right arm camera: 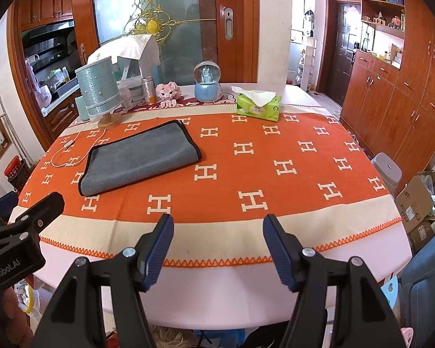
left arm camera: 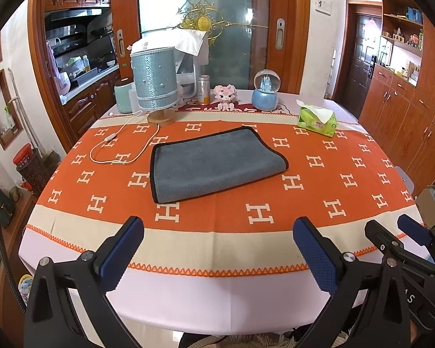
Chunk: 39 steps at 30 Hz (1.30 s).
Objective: Fold towel
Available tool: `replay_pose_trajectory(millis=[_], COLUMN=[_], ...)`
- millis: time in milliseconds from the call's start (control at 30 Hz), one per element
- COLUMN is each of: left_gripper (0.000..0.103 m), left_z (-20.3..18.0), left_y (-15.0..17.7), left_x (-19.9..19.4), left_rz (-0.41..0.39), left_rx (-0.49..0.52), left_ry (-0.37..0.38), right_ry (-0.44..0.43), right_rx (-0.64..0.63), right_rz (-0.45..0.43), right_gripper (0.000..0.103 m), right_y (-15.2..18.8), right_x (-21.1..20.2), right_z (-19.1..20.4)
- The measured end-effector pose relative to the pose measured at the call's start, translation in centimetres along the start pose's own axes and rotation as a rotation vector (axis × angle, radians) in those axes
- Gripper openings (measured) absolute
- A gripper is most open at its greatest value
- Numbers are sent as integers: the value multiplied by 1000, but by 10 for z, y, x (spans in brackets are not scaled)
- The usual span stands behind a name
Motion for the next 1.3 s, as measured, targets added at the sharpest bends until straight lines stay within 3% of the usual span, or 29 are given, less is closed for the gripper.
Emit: replay_pose_trajectory(millis=[1300], left_gripper=[102], left_z=[-3], left_y=[6], left_x=[6], left_rz=[24], left_rx=[10], left_ry=[10], right_ry=[-1], right_rx=[10], right_rz=[35], right_gripper=[64], right_y=[9], right_x=[14], right_z=[-1])
Point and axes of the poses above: each gripper's, at about its wrist camera, not at the fingertips, and x roughly the way its jaws point, z to its left, y to its underside, the point moved 3 cm from there along x, roughly the way its jaws point, and after that the axes turned 14 degrees about y, right-handed, at the moved point
